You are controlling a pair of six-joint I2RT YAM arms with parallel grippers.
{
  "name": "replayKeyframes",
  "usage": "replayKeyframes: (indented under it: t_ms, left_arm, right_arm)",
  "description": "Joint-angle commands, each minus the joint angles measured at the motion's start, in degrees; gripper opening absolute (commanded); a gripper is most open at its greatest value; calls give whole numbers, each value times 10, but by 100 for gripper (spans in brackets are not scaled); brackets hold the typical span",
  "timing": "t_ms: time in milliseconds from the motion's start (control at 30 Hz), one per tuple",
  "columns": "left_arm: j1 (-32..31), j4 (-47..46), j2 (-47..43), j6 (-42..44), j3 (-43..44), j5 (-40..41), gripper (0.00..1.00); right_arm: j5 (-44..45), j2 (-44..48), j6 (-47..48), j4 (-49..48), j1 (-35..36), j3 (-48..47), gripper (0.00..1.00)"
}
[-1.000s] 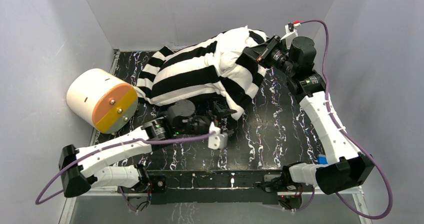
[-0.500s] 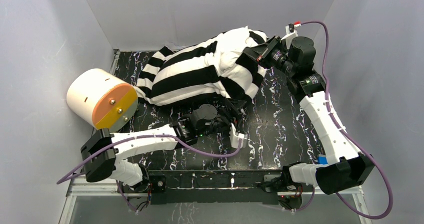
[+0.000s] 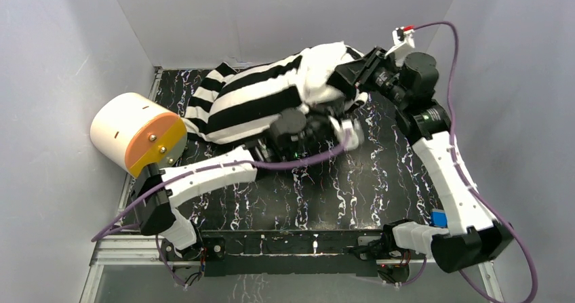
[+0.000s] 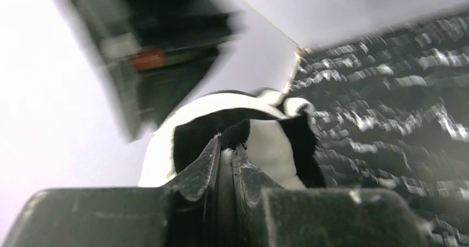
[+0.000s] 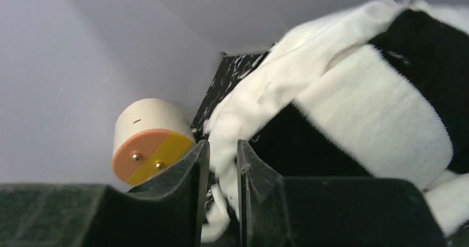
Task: Put the pillow into the pillowcase
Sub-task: Smooth out the pillow at the center of the board.
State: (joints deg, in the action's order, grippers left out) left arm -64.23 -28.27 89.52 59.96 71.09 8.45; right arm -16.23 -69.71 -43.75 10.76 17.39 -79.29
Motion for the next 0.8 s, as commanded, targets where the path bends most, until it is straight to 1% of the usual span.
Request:
replayKeyframes:
  t_ms: [0, 67, 133, 167, 200, 267, 333, 367, 433, 500, 600, 700, 767]
  left_arm:
    - [53, 40, -39, -245, 173, 27, 0]
    - [59, 71, -42, -293, 222, 35, 0]
    - [81, 115, -42, -357, 282, 31, 0]
    - [97, 138, -41, -401, 304, 21, 0]
    - [109, 153, -41, -421, 321, 15, 0]
    - [124, 167, -39, -445, 350, 23, 0]
    - [138, 181, -29, -462, 388, 33, 0]
    - [149, 190, -16, -471, 414, 35, 0]
    - [167, 215, 13, -484, 477, 28, 0]
    - [174, 246, 47, -483, 545, 28, 0]
    - [181, 273, 93, -477, 631, 37, 0]
    - [188, 277, 113, -476, 664, 40, 0]
    - [195, 271, 110, -480, 658, 39, 0]
  right_arm:
    - [39, 103, 218, -39, 1, -24, 41]
    - [39, 127, 290, -12, 1, -32, 59]
    - [23, 149, 341, 3, 1, -30, 73]
    - [24, 162, 356, 13, 1, -29, 78]
    - [27, 171, 363, 21, 1, -30, 80]
    - [27, 180, 376, 43, 0, -28, 84]
    - [43, 181, 385, 90, 1, -23, 86]
    - [31, 180, 390, 103, 1, -13, 85]
    - [-28, 184, 409, 112, 1, 23, 83]
    - [-66, 204, 426, 89, 1, 85, 81]
    - [-68, 262, 437, 23, 1, 179, 83]
    - [-69, 310, 458, -17, 1, 245, 84]
    - [-24, 330, 475, -12, 0, 269, 85]
